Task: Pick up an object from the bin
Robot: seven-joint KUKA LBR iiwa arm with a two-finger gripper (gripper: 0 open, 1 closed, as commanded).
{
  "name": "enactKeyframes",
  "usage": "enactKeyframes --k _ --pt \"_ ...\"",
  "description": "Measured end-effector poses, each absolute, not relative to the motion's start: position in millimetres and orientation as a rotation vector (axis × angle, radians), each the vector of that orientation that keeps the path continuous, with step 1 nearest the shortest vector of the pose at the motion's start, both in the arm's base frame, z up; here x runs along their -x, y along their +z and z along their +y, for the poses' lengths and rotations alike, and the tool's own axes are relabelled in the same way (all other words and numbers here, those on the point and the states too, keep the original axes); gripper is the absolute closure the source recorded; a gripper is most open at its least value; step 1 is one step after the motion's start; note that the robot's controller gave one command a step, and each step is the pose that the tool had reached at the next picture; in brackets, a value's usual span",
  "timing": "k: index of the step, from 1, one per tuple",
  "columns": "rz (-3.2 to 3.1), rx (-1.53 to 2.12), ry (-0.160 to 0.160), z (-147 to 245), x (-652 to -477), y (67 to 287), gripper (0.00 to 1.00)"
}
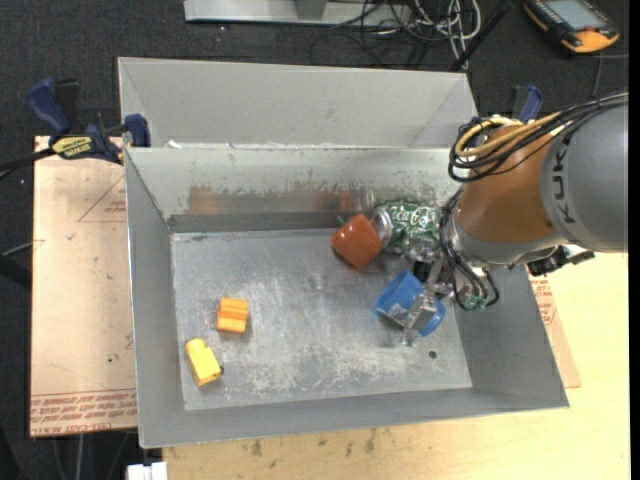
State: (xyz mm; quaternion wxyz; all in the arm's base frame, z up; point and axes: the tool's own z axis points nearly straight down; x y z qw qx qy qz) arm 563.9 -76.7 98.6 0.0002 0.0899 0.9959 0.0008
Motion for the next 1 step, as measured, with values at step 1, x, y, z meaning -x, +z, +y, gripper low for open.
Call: enactKeyframes --k 1 --pt "3.127 -0.245 0.000 -74.0 -567.9 104.2 0.00"
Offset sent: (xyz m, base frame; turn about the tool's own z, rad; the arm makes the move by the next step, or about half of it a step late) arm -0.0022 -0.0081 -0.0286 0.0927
